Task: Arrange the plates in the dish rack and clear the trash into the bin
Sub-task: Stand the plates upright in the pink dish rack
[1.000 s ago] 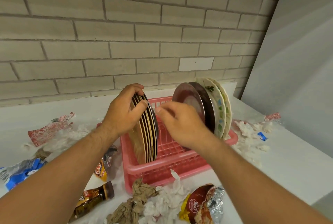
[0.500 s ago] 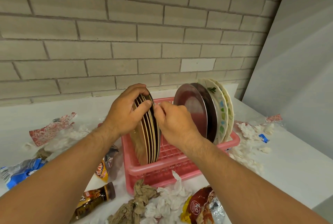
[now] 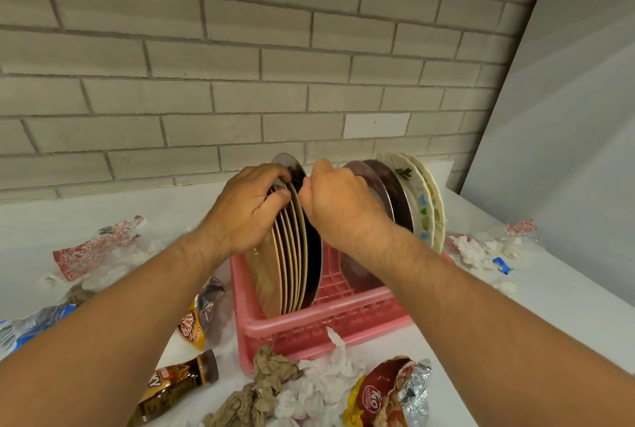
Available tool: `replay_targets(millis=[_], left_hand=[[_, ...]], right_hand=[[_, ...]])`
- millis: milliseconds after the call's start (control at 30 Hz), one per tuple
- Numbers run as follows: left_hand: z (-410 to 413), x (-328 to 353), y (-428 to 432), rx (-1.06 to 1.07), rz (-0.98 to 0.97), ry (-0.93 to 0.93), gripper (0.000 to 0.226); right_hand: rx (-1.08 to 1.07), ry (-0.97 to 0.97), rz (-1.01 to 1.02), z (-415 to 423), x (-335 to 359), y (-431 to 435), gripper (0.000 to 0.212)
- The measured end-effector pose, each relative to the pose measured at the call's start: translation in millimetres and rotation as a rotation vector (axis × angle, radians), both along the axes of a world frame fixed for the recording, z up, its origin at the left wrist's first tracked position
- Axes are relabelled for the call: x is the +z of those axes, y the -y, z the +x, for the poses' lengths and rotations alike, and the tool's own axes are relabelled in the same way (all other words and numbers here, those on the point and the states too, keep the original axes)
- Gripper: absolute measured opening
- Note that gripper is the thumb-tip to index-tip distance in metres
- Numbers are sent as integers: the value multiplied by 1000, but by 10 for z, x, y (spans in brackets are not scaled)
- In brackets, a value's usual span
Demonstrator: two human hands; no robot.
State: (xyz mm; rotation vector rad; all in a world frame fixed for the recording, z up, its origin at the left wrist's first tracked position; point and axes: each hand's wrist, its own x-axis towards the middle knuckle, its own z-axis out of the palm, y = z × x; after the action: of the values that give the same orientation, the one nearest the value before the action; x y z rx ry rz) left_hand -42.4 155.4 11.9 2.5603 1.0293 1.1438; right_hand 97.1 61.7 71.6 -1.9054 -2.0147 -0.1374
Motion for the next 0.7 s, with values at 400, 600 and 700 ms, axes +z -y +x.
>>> replay_targets(millis=[400,600,700], left_hand=[[-54,-41,53,1,-119,79,23],[-48,-31,66,-6,-150,91,24],[-35,-32,72,2,-154,97,26]], right_hand=[[-238,-57,141,409,552,-192,4],[-230,53,76,519,348,-158,5],[-238,108,40,513,198,-110,12]])
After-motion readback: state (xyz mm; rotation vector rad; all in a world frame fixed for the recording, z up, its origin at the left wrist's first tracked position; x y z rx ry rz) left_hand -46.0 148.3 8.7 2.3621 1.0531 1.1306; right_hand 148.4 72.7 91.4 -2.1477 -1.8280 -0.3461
